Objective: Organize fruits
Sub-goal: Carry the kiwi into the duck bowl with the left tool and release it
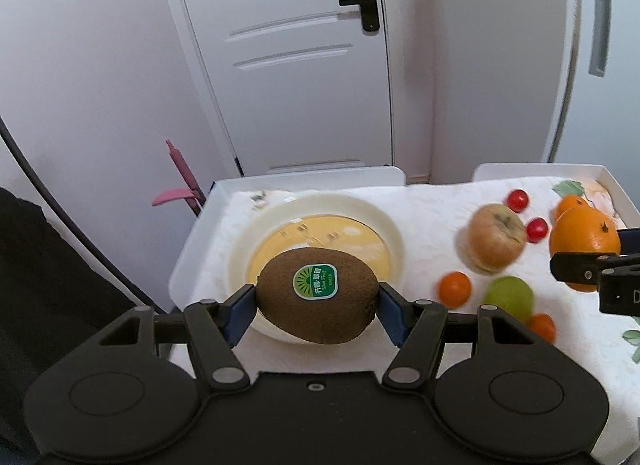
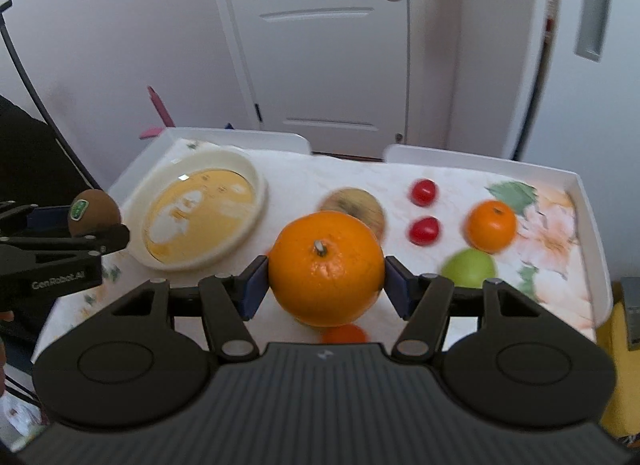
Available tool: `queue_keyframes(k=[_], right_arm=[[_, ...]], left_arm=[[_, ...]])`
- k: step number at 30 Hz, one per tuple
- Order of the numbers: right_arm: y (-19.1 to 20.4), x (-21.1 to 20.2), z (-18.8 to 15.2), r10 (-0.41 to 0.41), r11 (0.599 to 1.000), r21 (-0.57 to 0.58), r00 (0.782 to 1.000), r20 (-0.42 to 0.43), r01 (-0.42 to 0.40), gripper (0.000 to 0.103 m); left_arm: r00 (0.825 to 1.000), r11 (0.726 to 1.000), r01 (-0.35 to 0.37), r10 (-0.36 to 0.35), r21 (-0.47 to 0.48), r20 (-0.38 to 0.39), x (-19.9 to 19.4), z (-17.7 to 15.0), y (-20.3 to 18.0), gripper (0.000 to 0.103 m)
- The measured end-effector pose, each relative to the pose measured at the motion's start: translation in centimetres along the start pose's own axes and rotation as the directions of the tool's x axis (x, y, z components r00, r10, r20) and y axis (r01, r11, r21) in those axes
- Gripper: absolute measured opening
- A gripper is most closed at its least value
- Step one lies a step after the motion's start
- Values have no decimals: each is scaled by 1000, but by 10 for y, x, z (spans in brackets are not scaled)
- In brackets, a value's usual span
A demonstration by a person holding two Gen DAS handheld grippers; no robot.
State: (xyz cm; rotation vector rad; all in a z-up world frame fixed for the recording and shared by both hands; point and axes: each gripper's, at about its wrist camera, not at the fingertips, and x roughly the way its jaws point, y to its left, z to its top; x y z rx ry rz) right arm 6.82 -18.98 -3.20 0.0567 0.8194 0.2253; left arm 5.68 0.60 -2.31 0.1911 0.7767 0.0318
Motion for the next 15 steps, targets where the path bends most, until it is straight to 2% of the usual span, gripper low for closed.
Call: queue_keyframes(k=[6, 15], right_arm=[[39, 19, 24, 27, 1000, 5, 1000, 14, -27, 76], [82, 62, 60, 33, 999, 19, 999, 32, -34, 76]], left_arm=[[1000, 999, 11, -11, 32, 4, 17, 18, 32, 68], [999, 995, 37, -36, 95, -12, 68, 36, 63, 68]])
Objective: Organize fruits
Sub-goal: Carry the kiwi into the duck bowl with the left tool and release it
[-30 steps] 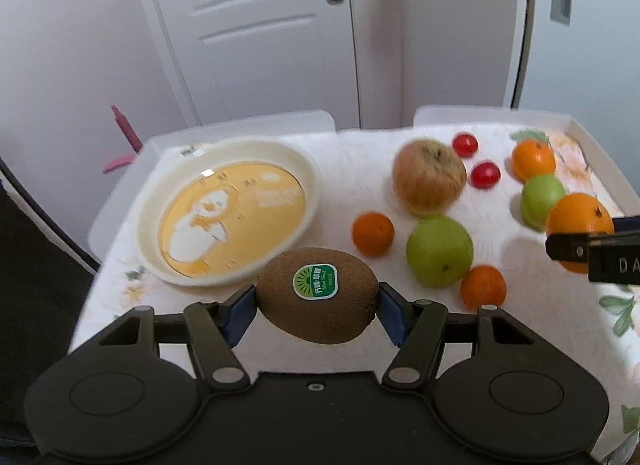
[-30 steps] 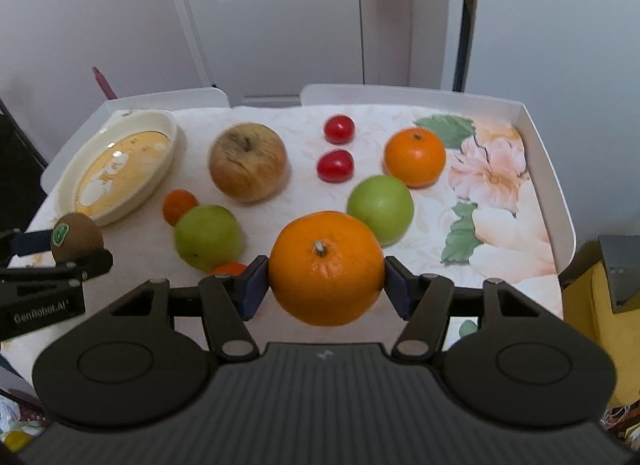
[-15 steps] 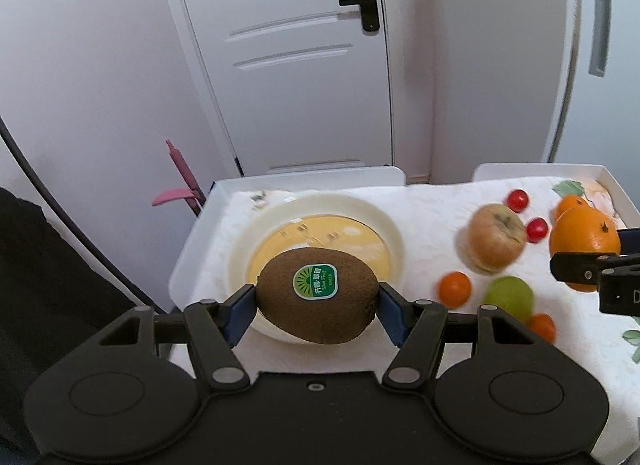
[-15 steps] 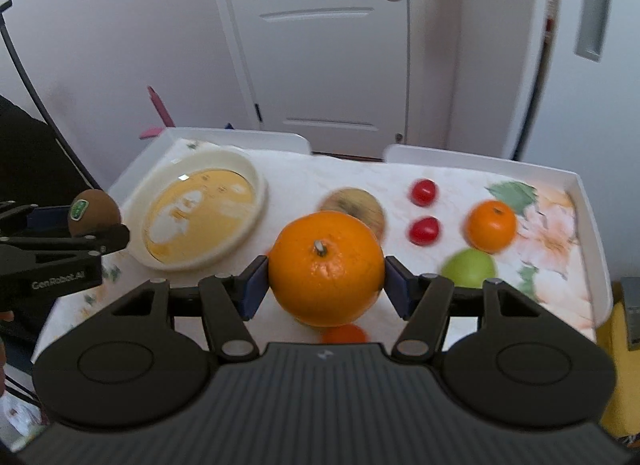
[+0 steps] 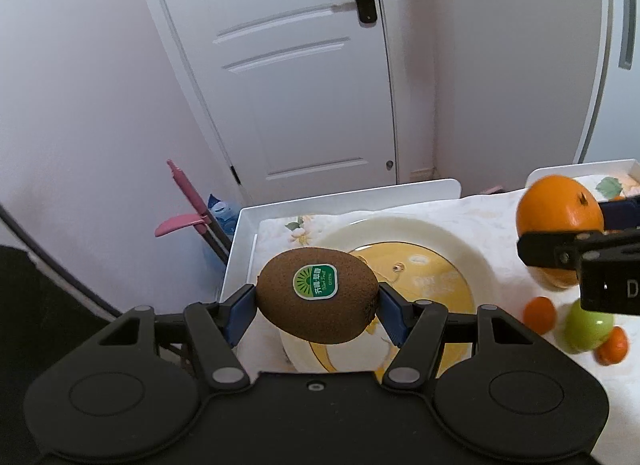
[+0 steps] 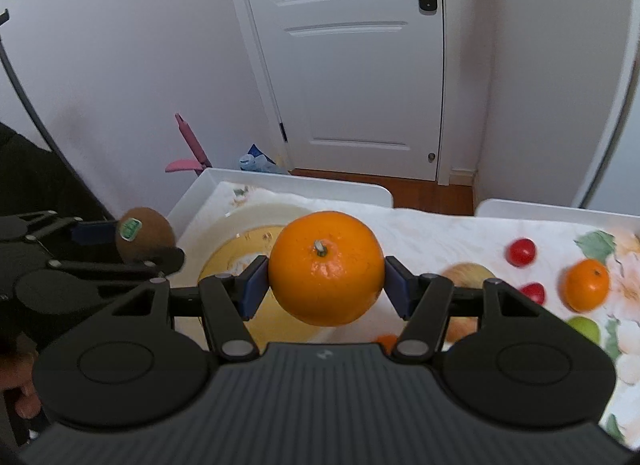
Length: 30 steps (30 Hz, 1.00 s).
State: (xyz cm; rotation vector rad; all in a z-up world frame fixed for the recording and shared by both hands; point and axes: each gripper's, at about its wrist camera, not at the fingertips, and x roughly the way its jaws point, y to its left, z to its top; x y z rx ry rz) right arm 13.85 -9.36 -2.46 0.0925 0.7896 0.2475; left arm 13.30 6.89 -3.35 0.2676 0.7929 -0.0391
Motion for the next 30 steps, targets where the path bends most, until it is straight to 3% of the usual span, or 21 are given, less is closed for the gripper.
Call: queue_keyframes(k=[12, 22, 23, 27, 30], right_arm=[[1, 56, 17, -63, 996, 62, 997, -38, 65, 76], [-11, 85, 19, -96, 992, 76, 992, -81, 102, 76], [-12, 86, 19, -96, 992, 77, 992, -85, 102, 76], [-17, 89, 20, -90, 992, 84, 991, -99, 98, 76], [-21, 88, 23, -83, 993, 81, 991, -101, 91, 76]], left_arm=[[993, 989, 110, -106, 98, -45, 80, 11, -2, 68], [990, 970, 137, -124, 202, -73, 122, 10, -25, 69], [990, 969, 130, -117, 209, -73, 122, 10, -27, 70], [993, 966, 114, -107, 231, -41, 115, 9, -28, 97], [992, 968, 125, -116, 219, -53, 113, 7, -23, 97]])
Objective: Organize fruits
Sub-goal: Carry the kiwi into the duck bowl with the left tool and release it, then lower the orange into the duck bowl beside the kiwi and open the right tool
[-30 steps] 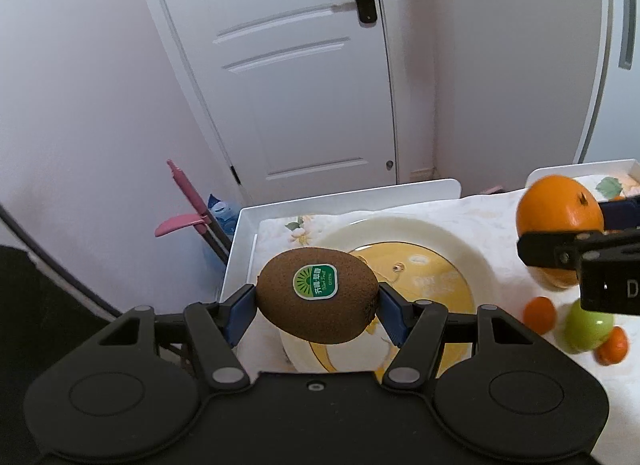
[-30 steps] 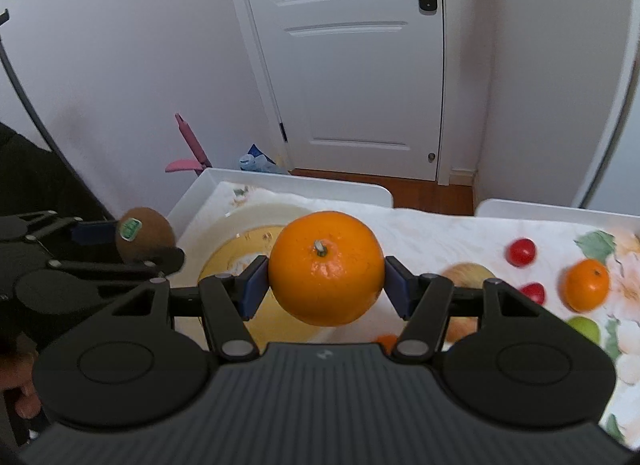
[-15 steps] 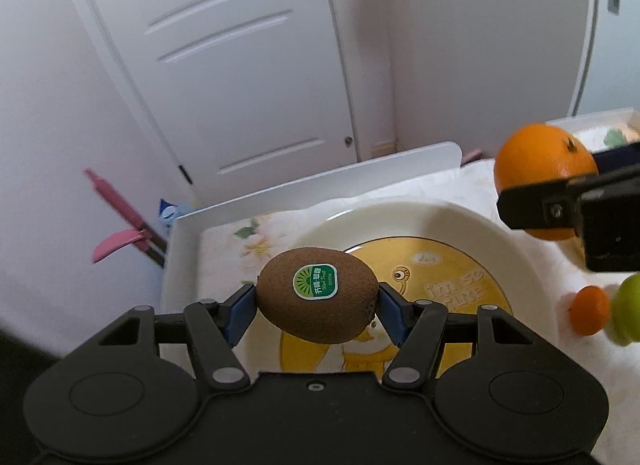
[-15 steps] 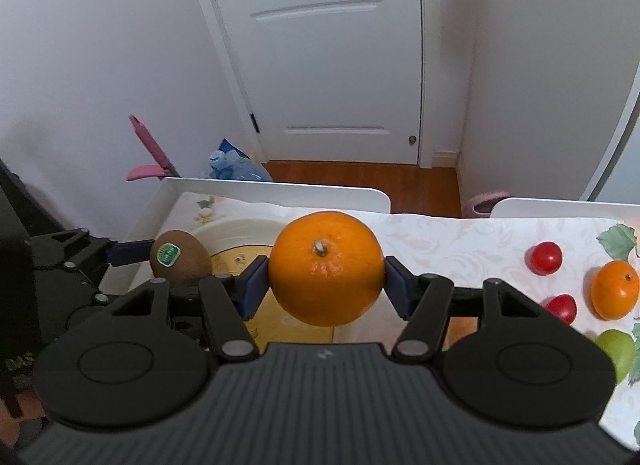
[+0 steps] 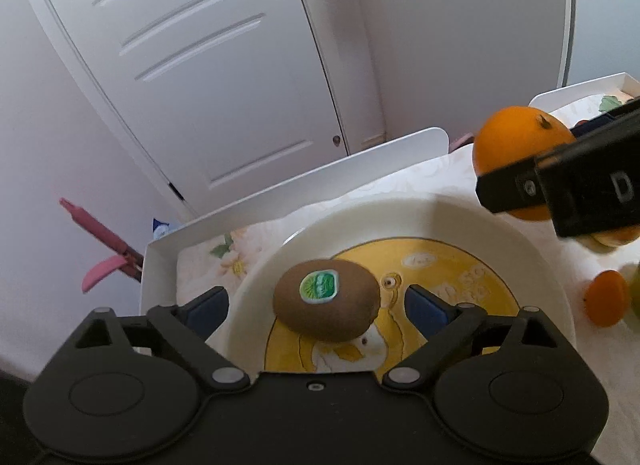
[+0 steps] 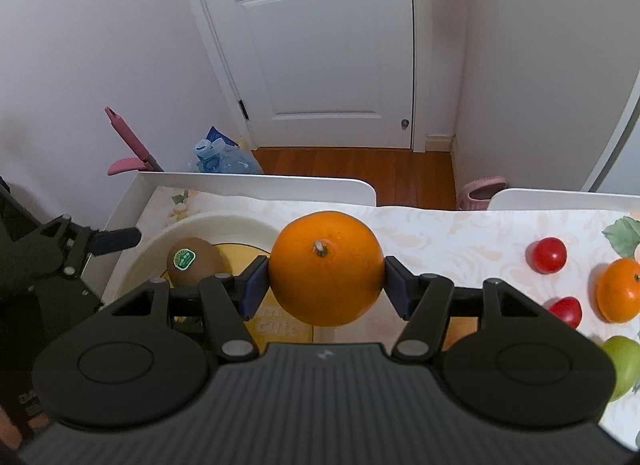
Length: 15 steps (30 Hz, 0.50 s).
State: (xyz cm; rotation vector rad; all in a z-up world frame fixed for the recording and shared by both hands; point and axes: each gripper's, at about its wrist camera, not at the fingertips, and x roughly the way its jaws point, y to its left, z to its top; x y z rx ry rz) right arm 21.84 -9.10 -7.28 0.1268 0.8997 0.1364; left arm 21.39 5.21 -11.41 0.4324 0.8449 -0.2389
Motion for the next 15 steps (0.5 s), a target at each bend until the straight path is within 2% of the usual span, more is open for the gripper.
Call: queue_keyframes(k=[8, 15], right_arm=[[5, 6, 6, 35, 997, -63, 999, -25, -37, 76], [27, 14, 3, 105, 966, -232, 993, -62, -116, 76]], left_arm=[[999, 994, -22, 19, -107, -34, -17, -10, 15, 97], [997, 981, -60, 49, -185, -64, -38, -25, 21, 97]])
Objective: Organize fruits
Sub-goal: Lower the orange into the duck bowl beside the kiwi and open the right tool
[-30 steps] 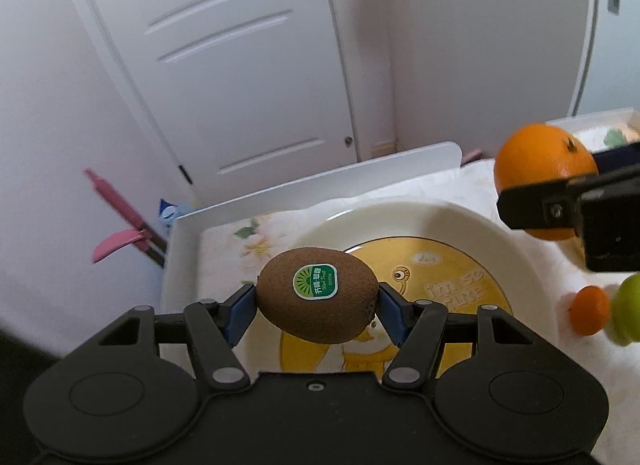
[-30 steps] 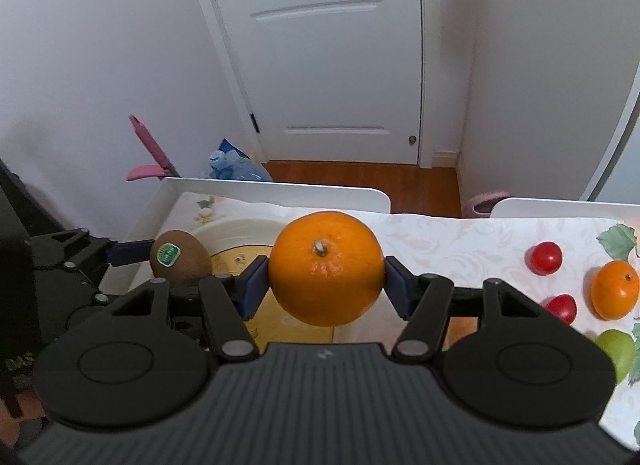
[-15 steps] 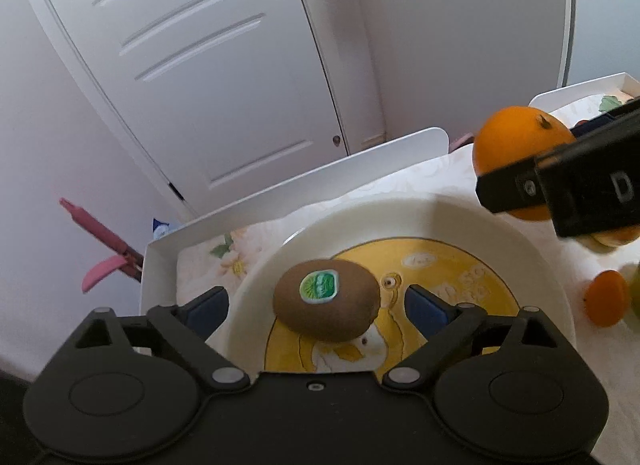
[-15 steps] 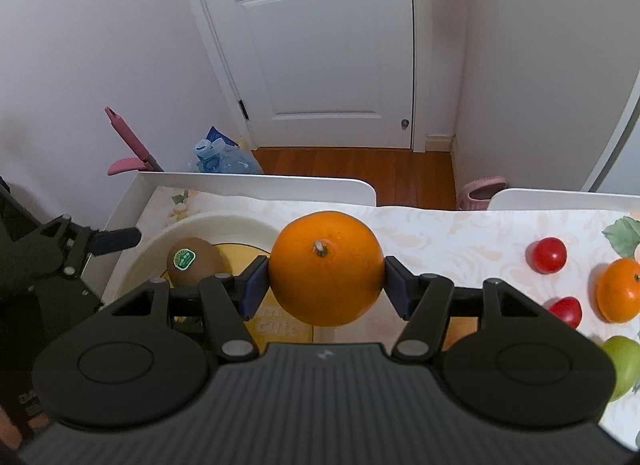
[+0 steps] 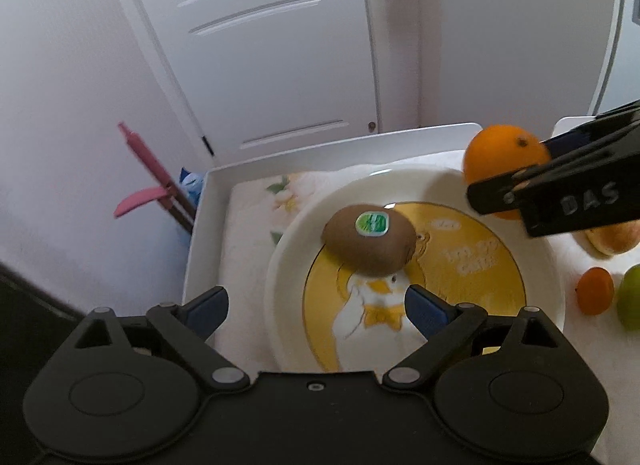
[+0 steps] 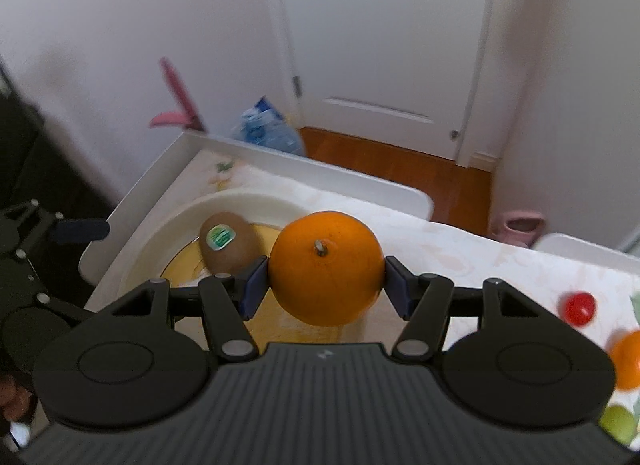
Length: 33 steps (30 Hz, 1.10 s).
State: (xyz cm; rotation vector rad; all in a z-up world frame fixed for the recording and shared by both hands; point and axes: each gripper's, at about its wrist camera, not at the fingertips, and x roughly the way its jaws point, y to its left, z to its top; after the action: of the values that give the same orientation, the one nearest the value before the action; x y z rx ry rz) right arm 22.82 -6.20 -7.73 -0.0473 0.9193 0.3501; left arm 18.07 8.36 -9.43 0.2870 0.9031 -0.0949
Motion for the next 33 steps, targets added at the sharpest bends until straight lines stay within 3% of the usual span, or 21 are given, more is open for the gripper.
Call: queue_keyframes(k=[8, 14, 16, 17, 33], right_arm=[[20, 19, -9, 16, 993, -119, 999, -39, -20, 76], [26, 30, -14, 17, 983, -183, 1000, -18, -20, 77], [29, 27, -14, 13, 979, -203, 999, 29, -7, 91], [30, 25, -14, 3, 977, -214, 999, 46, 7, 103], [26, -22, -20, -7, 989, -145, 995, 104, 22, 103]], left_arm=[[1000, 999, -18, 17, -48, -16, -17, -13, 5, 97], [1000, 998, -19, 18, -65, -22, -17, -22, 5, 97], [1000, 997, -19, 18, -71, -23, -17, -24, 8, 97], [1000, 997, -19, 17, -74, -23, -17, -25, 9, 97], [1000, 995, -5, 7, -102, 17, -43, -32, 4, 97]])
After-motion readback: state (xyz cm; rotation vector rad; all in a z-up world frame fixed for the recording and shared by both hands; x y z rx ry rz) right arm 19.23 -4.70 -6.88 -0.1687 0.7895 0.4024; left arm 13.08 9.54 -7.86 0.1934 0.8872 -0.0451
